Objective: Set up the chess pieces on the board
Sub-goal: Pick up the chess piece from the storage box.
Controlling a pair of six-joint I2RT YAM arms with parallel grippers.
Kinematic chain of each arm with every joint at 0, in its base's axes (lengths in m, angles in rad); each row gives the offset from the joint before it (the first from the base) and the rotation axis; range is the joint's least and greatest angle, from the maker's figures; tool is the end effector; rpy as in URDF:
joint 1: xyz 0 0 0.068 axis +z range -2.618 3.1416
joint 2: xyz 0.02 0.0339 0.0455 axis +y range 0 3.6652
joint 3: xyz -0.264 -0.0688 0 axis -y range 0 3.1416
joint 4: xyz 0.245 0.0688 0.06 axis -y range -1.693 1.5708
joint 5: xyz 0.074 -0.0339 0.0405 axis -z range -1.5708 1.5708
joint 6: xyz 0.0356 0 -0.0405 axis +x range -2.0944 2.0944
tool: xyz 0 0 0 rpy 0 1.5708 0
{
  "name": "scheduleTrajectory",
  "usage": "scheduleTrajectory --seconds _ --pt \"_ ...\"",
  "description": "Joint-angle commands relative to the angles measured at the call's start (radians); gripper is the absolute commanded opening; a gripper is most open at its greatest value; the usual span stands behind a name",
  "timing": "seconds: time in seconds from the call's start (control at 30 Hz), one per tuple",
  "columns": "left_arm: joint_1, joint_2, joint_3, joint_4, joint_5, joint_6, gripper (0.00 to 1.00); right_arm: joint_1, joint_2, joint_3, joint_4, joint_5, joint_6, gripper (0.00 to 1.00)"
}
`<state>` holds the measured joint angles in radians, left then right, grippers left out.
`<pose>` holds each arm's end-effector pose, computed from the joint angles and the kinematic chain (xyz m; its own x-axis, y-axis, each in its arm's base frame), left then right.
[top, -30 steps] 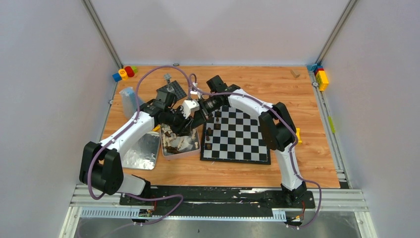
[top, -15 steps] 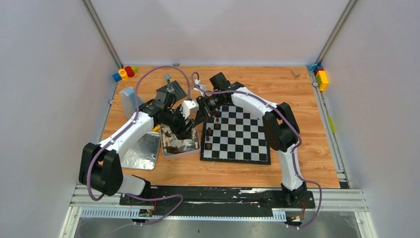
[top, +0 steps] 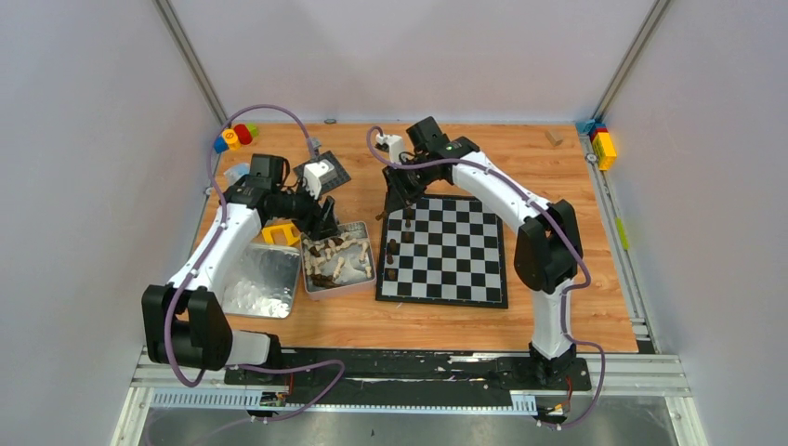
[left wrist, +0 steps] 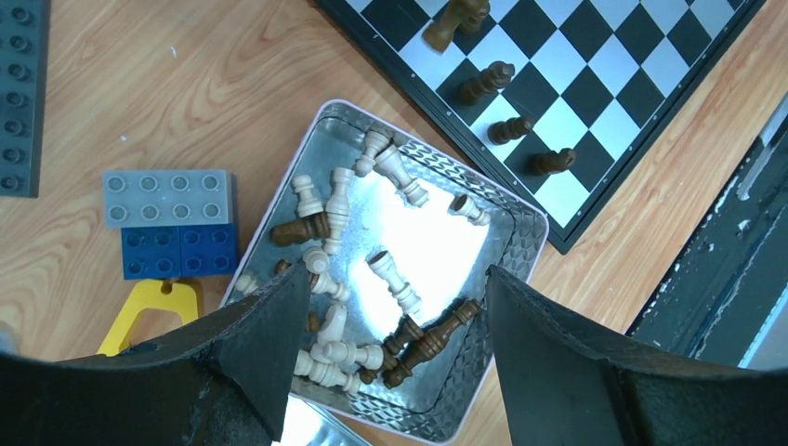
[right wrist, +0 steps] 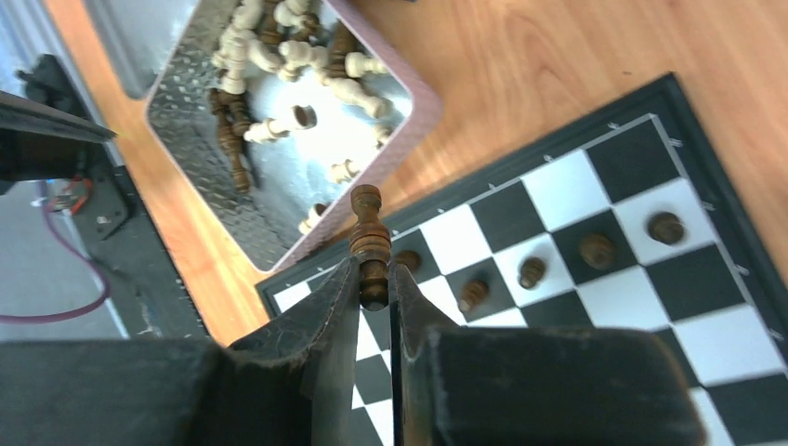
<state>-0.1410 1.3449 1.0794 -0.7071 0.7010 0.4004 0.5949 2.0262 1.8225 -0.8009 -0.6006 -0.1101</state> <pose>0.2641 -0.0607 0.2808 -0.5714 0.3820 -0.7264 0.7490 0.6045 -0.2713 0.3561 0.2653 0.2726 -0.6163 -0.5265 -0.5856 -0.7859 0.4583 0.4151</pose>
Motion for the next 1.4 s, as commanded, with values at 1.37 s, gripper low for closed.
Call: scheduleTrajectory --seconds 1.37 --pt "0.04 0.008 0.021 0.011 0.013 -0.031 0.77 0.152 0.225 0.337 -0.384 0.476 -0.286 0.04"
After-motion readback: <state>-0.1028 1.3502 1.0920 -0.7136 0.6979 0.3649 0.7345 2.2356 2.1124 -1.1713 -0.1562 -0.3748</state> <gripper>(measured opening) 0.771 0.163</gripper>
